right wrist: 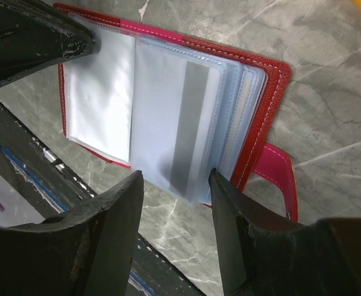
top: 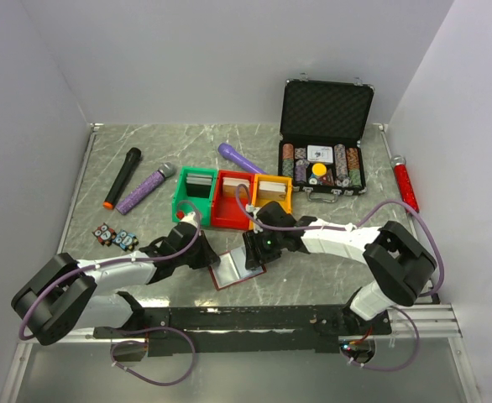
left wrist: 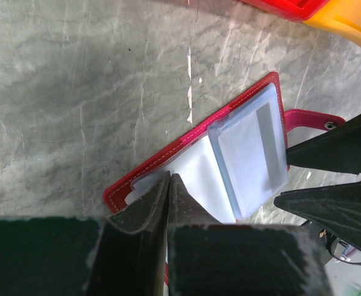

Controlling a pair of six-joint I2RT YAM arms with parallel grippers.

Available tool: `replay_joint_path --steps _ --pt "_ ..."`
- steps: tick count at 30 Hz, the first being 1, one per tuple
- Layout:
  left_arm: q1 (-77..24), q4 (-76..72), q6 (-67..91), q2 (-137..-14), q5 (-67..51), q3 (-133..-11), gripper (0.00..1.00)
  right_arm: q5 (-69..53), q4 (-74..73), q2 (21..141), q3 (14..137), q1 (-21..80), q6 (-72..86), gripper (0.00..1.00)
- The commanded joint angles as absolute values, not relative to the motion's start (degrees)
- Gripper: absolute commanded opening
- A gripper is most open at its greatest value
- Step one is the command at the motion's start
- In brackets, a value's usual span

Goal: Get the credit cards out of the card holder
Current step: Open the card holder.

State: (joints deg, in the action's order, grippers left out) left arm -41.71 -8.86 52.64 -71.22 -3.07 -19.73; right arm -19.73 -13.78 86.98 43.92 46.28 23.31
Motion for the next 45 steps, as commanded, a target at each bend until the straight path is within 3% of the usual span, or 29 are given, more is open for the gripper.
replay_joint_path --steps 1,11,19,28,32,37,45 --pt "-41.9 -8.4 51.2 -71.5 -1.5 -18.7 0.07 -22.7 -11.1 87.0 44.4 45.8 23.9 0.53" --pt "-41.9 -7.8 51.6 -68.7 -1.3 -18.4 0.07 -28.7 -7.5 82.2 45.6 49.4 24.1 0.5" --pt "-41.9 -2.5 52.5 -60.1 -0.2 -18.8 0.2 -27.9 -8.6 85.8 49.6 52.6 23.6 0.54" --pt "-41.9 -1.8 53.0 -58.1 -0.2 -17.1 0.22 -23.3 -12.4 89.0 52.0 53.6 23.0 0.53" --pt "-41.9 -0.1 53.0 -57.9 -0.2 -17.3 0.23 -19.3 -15.7 91.1 53.7 53.5 23.3 0.47" --pt "-41.9 5.3 53.3 -54.2 4.6 -17.8 0.29 -12.8 -20.7 92.3 55.4 53.5 23.7 0.28" --pt "-41.9 7.9 53.4 -44.9 7.0 -18.6 0.38 -5.0 -26.3 88.6 55.5 53.5 23.2 0.28"
